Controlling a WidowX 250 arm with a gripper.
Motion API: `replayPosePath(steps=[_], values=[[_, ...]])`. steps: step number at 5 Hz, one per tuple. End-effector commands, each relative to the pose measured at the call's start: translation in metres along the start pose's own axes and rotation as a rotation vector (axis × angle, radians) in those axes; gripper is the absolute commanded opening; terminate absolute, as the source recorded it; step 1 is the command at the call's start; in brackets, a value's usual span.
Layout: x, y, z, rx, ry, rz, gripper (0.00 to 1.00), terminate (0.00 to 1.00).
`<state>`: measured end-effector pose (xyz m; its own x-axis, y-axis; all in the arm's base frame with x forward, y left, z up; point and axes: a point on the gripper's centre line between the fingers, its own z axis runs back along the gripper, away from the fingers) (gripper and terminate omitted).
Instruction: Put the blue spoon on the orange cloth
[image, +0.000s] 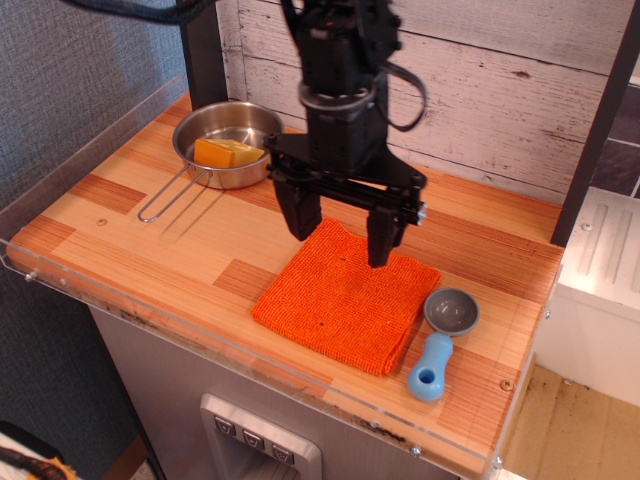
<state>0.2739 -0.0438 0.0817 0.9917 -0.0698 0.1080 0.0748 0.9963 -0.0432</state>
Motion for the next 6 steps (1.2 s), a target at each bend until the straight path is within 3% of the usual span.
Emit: replayPosePath(steps=[1, 3, 6], values=[[-0.015, -0.042, 0.002, -0.036, -0.043, -0.021, 1.00, 0.00], [-0.028, -0.072, -0.036, -0.032, 0.019, -0.018, 1.00, 0.00], [-0.031, -0.091, -0.061, -0.003, 0.005, -0.017, 1.00, 0.00]])
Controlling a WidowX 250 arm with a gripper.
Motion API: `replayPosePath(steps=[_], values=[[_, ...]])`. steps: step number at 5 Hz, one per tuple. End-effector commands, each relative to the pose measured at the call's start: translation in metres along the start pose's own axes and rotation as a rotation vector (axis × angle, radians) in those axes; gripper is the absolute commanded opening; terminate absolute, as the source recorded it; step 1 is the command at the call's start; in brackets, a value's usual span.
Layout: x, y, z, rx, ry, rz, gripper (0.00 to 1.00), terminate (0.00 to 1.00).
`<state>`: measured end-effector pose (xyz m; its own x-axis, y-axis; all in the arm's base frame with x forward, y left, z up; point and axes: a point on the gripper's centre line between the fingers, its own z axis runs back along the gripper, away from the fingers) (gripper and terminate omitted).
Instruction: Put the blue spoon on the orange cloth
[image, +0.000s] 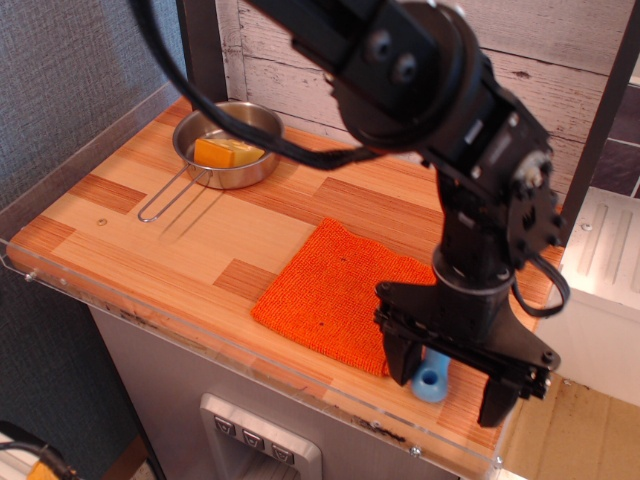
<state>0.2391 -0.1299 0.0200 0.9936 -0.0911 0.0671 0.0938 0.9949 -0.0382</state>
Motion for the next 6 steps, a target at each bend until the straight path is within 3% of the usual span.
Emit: replayPosePath(steps=[1, 2, 5, 6], values=[[0.003, -0.003, -0.005, 0.007, -0.038, 0.022, 1.00, 0.00], [0.006, 0.004, -0.004, 0.017, -0.051, 0.014, 0.00, 0.00], [0.028, 0.033, 0.053, -0.030, -0.140, -0.029, 0.00, 0.00], [0.026, 0.068, 0.061, -0.029, -0.105, -0.009, 0.00, 0.00]])
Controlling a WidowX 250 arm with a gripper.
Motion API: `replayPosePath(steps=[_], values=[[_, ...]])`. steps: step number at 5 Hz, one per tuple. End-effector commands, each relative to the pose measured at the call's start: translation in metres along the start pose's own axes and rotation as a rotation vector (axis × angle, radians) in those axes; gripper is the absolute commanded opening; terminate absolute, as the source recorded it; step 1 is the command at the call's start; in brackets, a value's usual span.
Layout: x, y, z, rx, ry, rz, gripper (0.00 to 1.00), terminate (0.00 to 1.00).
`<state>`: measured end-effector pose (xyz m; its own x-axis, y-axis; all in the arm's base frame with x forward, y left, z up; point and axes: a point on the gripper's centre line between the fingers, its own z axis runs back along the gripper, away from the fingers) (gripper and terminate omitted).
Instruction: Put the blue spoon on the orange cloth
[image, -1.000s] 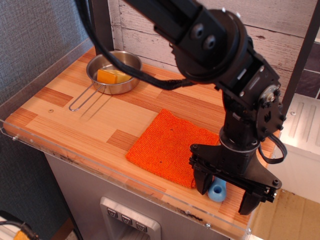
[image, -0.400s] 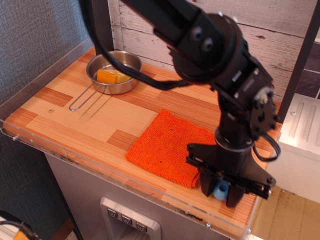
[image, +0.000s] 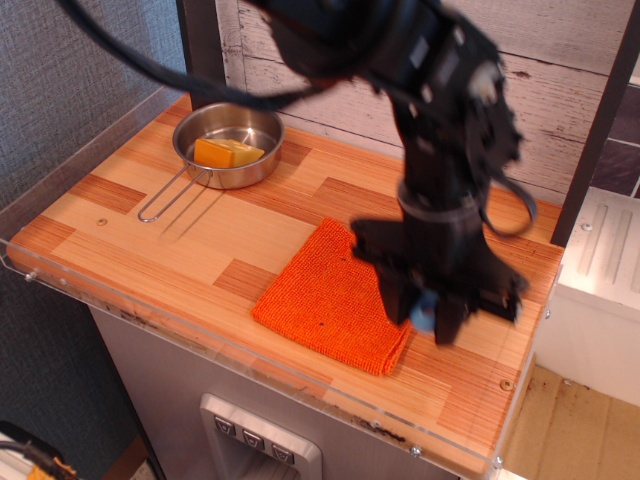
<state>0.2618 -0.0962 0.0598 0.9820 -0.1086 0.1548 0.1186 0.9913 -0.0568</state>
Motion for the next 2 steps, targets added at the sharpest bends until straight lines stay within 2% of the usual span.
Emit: replayPosePath(steps=[1, 2], values=[[0.003, 0.055, 0.012, 0.013, 0.036, 0.014, 0.00, 0.00], [-0.004, 0.063, -0.001, 0.042, 0.091, -0.009, 0.00, 0.00]])
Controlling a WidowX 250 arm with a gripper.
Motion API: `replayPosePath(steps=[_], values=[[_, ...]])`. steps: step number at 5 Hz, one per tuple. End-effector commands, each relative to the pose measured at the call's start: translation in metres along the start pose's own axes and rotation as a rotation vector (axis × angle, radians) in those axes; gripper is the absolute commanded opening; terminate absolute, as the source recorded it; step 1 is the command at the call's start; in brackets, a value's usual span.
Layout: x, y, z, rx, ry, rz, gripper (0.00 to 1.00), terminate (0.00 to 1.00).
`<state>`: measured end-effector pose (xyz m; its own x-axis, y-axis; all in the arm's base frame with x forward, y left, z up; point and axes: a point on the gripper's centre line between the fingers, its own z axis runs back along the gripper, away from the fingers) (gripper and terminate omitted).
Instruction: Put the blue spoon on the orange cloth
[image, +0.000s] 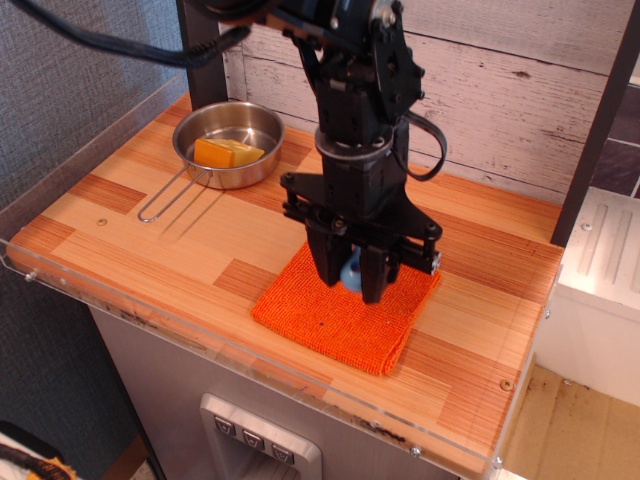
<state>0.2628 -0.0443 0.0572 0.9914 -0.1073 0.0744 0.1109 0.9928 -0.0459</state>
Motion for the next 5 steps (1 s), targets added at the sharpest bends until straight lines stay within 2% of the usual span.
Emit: replayPosePath(steps=[1, 2, 3, 4, 5], values=[[-0.002, 0.011, -0.007, 0.037, 0.038, -0.029, 0.00, 0.00], [-0.005, 0.015, -0.006, 0.041, 0.047, -0.039, 1.00, 0.00], [-0.008, 0.027, 0.007, 0.040, -0.002, 0.024, 1.00, 0.00], [-0.013, 0.053, 0.028, 0.039, -0.066, 0.142, 1.00, 0.00], [-0.010, 0.073, 0.039, 0.036, -0.093, 0.191, 1.00, 0.00]])
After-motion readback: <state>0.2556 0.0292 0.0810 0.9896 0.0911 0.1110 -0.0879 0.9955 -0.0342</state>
